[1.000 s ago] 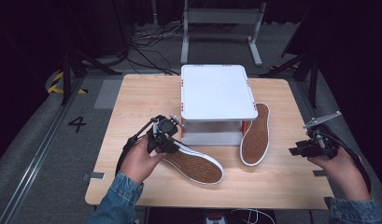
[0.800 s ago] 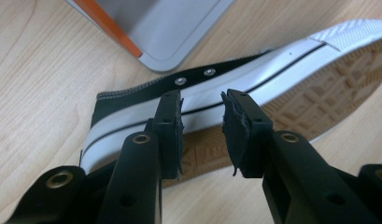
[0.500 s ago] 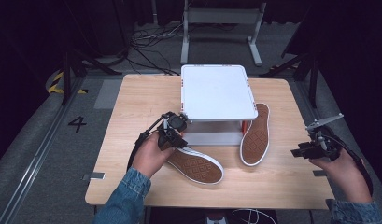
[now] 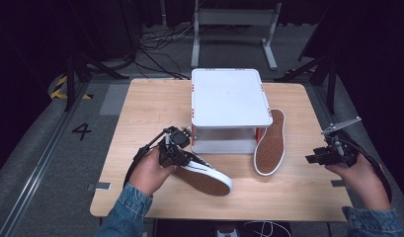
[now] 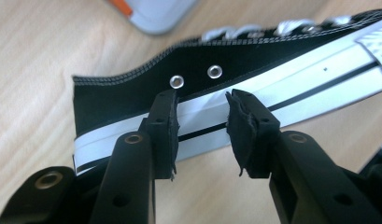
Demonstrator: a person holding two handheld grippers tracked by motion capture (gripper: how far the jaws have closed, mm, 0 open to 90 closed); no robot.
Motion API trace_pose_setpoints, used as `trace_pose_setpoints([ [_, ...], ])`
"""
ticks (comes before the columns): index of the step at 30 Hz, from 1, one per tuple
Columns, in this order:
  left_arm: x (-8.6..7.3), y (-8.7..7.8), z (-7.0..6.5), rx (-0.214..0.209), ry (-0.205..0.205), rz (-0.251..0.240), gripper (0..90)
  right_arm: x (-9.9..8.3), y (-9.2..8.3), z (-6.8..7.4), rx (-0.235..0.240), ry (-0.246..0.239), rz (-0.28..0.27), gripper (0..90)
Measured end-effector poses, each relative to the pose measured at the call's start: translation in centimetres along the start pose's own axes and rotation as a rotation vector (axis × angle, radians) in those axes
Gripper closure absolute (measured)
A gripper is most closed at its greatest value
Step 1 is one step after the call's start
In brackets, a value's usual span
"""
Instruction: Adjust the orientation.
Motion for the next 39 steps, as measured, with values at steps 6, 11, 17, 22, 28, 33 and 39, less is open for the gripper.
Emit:
trace_pose_setpoints([
  [6,-2.0,-0.8,-0.9,-0.031,-0.023,0.023,61.3,0.5,0.4,0.4,0.012,-0.016,0.008,51.7],
  [11,-3.2,-1.3,-1.3,-0.084,-0.045,0.034,61.0,0.9,0.7,0.6,0.018,-0.025,0.009,51.4],
  [17,-4.6,-1.7,-1.9,-0.139,-0.083,0.104,61.4,1.1,0.8,0.7,0.021,-0.031,0.008,50.9],
  [22,-7.0,-0.8,-2.5,-0.199,-0.116,0.215,62.9,1.2,1.0,1.0,0.024,-0.037,0.016,50.3],
  [28,-7.8,-0.6,-2.8,-0.171,-0.101,0.213,53.2,1.2,1.0,1.0,0.023,-0.041,0.016,49.8],
  [33,-7.4,-1.3,-3.0,-0.12,-0.059,0.2,39.1,1.2,1.2,1.0,0.026,-0.035,0.019,49.6],
  [39,-6.4,-1.7,-3.3,-0.09,0.033,0.138,33.5,1.1,1.5,1.1,0.027,-0.037,0.027,49.3],
])
Point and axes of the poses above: each handheld gripper's, and its own axes: y roughly forward along the jaws, x roughly out of its top, z roughly to its left, the point moved 6 cm from there along y, roughly forward along the jaws, and after that the axes turned 12 degrees about y, right-handed, at the moved point
